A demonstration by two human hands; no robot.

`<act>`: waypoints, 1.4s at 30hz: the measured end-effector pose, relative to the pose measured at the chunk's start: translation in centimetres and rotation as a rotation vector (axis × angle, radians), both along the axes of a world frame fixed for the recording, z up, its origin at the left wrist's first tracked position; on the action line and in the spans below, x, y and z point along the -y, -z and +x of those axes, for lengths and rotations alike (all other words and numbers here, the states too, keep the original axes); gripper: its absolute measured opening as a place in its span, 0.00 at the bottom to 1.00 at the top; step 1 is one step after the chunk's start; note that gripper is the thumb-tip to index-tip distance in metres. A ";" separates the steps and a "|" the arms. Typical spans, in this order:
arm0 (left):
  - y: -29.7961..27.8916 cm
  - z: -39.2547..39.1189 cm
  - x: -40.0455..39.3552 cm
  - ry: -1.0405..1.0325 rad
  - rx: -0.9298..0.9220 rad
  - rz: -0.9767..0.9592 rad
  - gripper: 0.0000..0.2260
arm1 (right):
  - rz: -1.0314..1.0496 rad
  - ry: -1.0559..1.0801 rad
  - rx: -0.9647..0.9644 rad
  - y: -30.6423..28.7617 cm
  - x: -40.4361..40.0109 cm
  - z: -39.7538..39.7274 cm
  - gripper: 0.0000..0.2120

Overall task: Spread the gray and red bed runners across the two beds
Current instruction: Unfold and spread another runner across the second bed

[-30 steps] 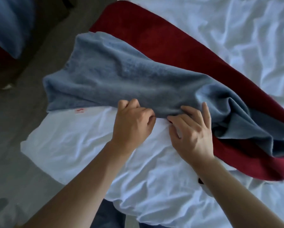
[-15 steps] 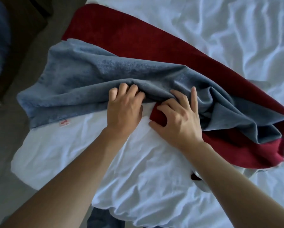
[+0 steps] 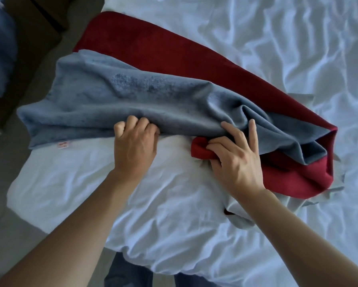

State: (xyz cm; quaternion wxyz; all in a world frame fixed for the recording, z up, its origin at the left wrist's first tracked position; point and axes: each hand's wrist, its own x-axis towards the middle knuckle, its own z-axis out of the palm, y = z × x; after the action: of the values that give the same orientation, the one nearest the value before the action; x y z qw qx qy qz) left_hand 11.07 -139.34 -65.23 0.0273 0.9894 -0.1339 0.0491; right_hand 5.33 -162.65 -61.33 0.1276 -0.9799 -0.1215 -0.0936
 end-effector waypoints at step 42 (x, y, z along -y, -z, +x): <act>-6.5 -10.1 20.9 0.552 -0.207 -0.201 0.07 | -0.043 0.449 0.060 -1.9 11.3 -12.4 0.07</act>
State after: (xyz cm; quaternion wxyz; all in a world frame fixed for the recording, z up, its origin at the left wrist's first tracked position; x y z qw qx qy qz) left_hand 0.95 -160.28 -58.77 0.1508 0.9078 -0.3883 -0.0480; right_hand -7.06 -173.94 -59.45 0.0791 -0.9816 0.0940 -0.1462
